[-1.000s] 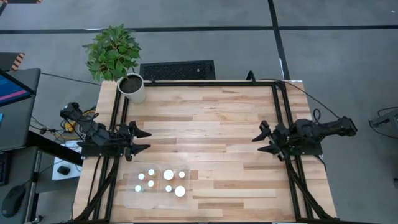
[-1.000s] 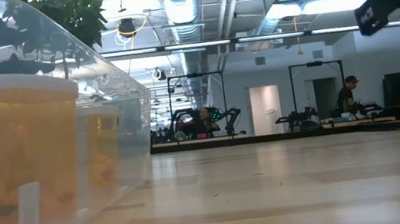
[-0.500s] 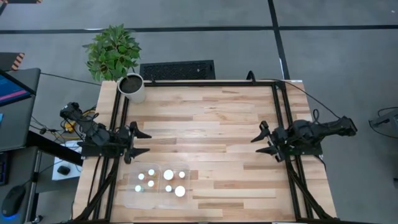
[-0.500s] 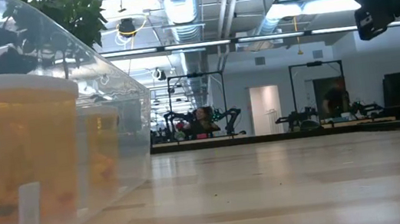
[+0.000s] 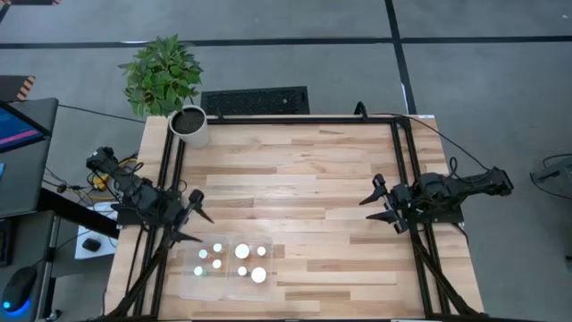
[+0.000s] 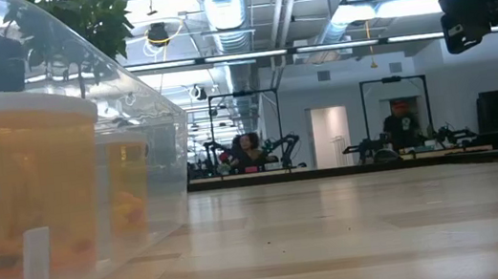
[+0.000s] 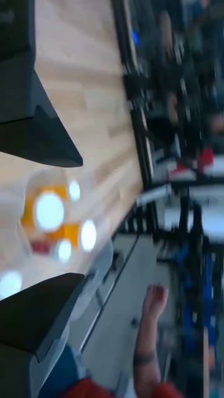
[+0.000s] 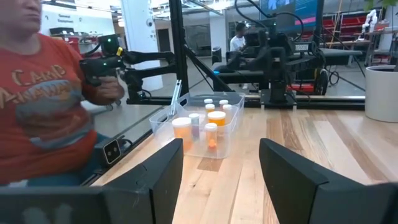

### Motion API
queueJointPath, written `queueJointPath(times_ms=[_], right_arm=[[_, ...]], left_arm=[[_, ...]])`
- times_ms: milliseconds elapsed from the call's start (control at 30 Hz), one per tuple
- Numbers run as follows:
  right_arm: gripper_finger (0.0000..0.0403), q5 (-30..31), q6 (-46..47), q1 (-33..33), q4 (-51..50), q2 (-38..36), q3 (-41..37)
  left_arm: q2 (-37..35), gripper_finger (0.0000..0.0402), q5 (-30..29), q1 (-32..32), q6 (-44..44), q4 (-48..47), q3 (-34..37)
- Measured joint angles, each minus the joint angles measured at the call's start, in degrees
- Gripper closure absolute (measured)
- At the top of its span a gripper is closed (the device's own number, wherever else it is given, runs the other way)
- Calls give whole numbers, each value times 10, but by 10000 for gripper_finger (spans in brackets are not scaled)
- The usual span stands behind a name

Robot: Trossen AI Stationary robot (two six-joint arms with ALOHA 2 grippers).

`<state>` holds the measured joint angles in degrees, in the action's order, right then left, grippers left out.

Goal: Pick and place medicine bottles into bin by pill shape (circle, oval)
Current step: Return to Home Position

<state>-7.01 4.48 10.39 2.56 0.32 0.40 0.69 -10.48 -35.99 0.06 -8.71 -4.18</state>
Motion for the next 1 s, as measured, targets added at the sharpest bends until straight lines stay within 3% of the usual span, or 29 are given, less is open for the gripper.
queueJointPath(times_ms=[200,300,633,1000], right_arm=[[177,0,0,0,-2,0,0],[177,0,0,0,-2,0,0],[177,0,0,0,-4,0,-1],[177,0,0,0,-4,0,-1]], left_arm=[[0,115,147,0,50,43,14],[2,115,189,0,53,88,27],[-1,115,191,0,13,122,36],[2,115,135,0,-118,111,37]])
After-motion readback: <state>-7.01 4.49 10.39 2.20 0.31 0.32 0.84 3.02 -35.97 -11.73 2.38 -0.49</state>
